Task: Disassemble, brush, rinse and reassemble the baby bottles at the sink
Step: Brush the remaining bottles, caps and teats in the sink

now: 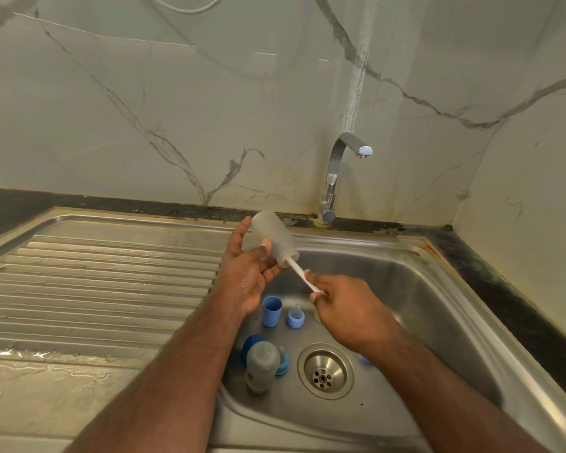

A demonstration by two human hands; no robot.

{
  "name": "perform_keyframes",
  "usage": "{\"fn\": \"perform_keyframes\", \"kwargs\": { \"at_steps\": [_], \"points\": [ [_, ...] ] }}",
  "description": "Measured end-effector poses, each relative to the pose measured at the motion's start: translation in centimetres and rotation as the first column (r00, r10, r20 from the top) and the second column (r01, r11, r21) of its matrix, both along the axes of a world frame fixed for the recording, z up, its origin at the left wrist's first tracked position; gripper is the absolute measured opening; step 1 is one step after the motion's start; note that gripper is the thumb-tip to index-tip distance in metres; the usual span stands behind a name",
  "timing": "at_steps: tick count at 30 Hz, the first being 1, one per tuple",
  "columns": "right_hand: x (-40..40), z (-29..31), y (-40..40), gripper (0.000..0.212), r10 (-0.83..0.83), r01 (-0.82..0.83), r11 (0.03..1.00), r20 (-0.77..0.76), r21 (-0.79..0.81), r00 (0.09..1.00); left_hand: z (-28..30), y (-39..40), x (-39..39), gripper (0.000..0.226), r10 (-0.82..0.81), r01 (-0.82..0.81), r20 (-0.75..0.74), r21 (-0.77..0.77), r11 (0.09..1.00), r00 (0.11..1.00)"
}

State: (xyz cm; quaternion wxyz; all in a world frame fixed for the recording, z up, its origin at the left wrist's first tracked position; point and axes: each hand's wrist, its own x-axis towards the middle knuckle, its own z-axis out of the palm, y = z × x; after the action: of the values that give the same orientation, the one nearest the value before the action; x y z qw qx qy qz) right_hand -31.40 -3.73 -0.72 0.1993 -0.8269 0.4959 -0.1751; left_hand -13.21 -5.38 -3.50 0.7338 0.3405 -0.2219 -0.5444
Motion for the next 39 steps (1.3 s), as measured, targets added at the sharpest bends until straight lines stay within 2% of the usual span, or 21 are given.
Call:
{"fn": "perform_keyframes", "kwargs": {
  "at_steps": [2, 4, 5, 6, 8, 9, 10, 11, 13, 15, 16, 19, 22, 24, 26, 28, 30, 33, 35, 36, 39],
  "points": [
    [-0.8, 0.3, -0.1, 0.041, -0.035, -0.042, 0.966, 0.294, 0.254, 0.955, 0.0, 0.0, 0.1, 0.062, -0.008, 0.008, -0.021, 0.001, 1.0, 1.0],
    [-1.3, 0.4, 0.1, 0.04, -0.103, -0.061, 0.937, 0.438, 0.344, 0.893, 0.0, 0.0, 0.2, 0.061, -0.018, 0.018, -0.038, -0.005, 1.0, 0.999],
    [-1.2, 0.3, 0.2, 0.041, -0.098, -0.026, 0.959, 0.417, 0.282, 0.904, 0.0, -0.1, 0.2, 0.061, -0.018, 0.018, -0.032, -0.006, 1.0, 0.999],
    [-1.1, 0.2, 0.2, 0.042, -0.079, 0.025, 0.986, 0.329, 0.163, 0.941, 0.0, -0.1, 0.1, 0.062, -0.019, 0.019, -0.019, -0.006, 1.0, 1.0],
    [-0.5, -0.1, 0.1, 0.047, -0.065, 0.068, 0.993, 0.038, -0.098, 0.997, -0.1, -0.2, -0.1, 0.063, -0.018, 0.018, 0.024, -0.004, 1.0, 1.0],
    [-0.3, -0.3, 0.2, 0.049, -0.072, 0.062, 0.985, -0.056, -0.162, 0.996, -0.2, -0.2, -0.1, 0.064, -0.014, 0.014, 0.043, 0.0, 1.0, 0.999],
    [0.0, -0.4, 0.2, 0.051, -0.073, 0.058, 0.986, -0.092, -0.155, 0.993, -0.2, -0.2, 0.0, 0.064, -0.01, 0.01, 0.046, 0.002, 1.0, 0.999],
    [0.1, -0.3, 0.3, 0.049, -0.053, 0.048, 0.996, -0.063, -0.081, 0.997, -0.2, -0.2, 0.0, 0.063, -0.009, 0.009, 0.033, 0.005, 1.0, 0.999],
    [-0.3, 0.2, 0.3, 0.044, -0.022, -0.018, 0.979, 0.193, 0.202, 0.981, -0.2, 0.0, 0.2, 0.061, -0.014, 0.014, 0.002, 0.01, 1.0, 1.0],
    [-1.2, 0.7, 0.3, 0.041, -0.139, -0.133, 0.877, 0.51, 0.461, 0.849, 0.1, 0.1, 0.2, 0.059, -0.023, 0.023, -0.038, -0.003, 1.0, 0.999],
    [-1.5, 0.9, 0.3, 0.039, -0.206, -0.193, 0.825, 0.6, 0.531, 0.773, 0.3, 0.2, 0.2, 0.058, -0.027, 0.026, -0.059, -0.016, 1.0, 0.998],
    [-1.4, 0.9, 0.1, 0.035, -0.343, -0.308, 0.716, 0.7, 0.626, 0.626, 0.7, 0.4, 0.0, 0.057, -0.03, 0.029, -0.066, -0.025, 0.999, 0.997],
    [-0.8, 1.0, 0.3, 0.035, -0.379, -0.399, 0.641, 0.723, 0.655, 0.578, 0.8, 0.5, 0.1, 0.055, -0.049, 0.046, -0.079, -0.038, 0.998, 0.996],
    [-1.0, 1.1, 0.3, 0.035, -0.334, -0.402, 0.646, 0.714, 0.649, 0.615, 0.8, 0.5, 0.2, 0.054, -0.05, 0.048, -0.086, -0.034, 0.998, 0.995],
    [-1.4, 0.9, 0.0, 0.037, -0.209, -0.273, 0.762, 0.621, 0.588, 0.756, 0.7, 0.5, 0.2, 0.054, -0.037, 0.036, -0.08, -0.019, 0.999, 0.996],
    [-1.4, 0.7, -0.1, 0.037, -0.173, -0.169, 0.841, 0.551, 0.514, 0.817, 0.6, 0.4, 0.3, 0.054, -0.03, 0.028, -0.104, -0.024, 0.999, 0.994],
    [-1.1, 0.6, 0.0, 0.034, -0.243, -0.186, 0.82, 0.623, 0.542, 0.744, 0.6, 0.4, 0.3, 0.053, -0.03, 0.027, -0.127, -0.025, 0.999, 0.991],
    [-0.6, 0.7, 0.6, 0.032, -0.402, -0.391, 0.654, 0.736, 0.647, 0.546, 0.7, 0.3, 0.2, 0.052, -0.032, 0.027, -0.143, -0.036, 0.999, 0.989],
    [-0.4, 0.8, 0.8, 0.034, -0.411, -0.482, 0.584, 0.75, 0.653, 0.518, 0.7, 0.4, 0.3, 0.052, -0.022, 0.015, -0.152, -0.046, 0.999, 0.988],
    [-0.4, 0.8, 0.7, 0.035, -0.364, -0.453, 0.614, 0.741, 0.647, 0.565, 0.8, 0.4, 0.4, 0.051, -0.018, 0.012, -0.151, -0.044, 0.999, 0.988],
    [-0.6, 0.5, 0.4, 0.039, -0.188, -0.207, 0.819, 0.591, 0.535, 0.784, 0.7, 0.5, 0.4, 0.05, -0.009, 0.005, -0.159, -0.03, 1.0, 0.987]
  ]
}}
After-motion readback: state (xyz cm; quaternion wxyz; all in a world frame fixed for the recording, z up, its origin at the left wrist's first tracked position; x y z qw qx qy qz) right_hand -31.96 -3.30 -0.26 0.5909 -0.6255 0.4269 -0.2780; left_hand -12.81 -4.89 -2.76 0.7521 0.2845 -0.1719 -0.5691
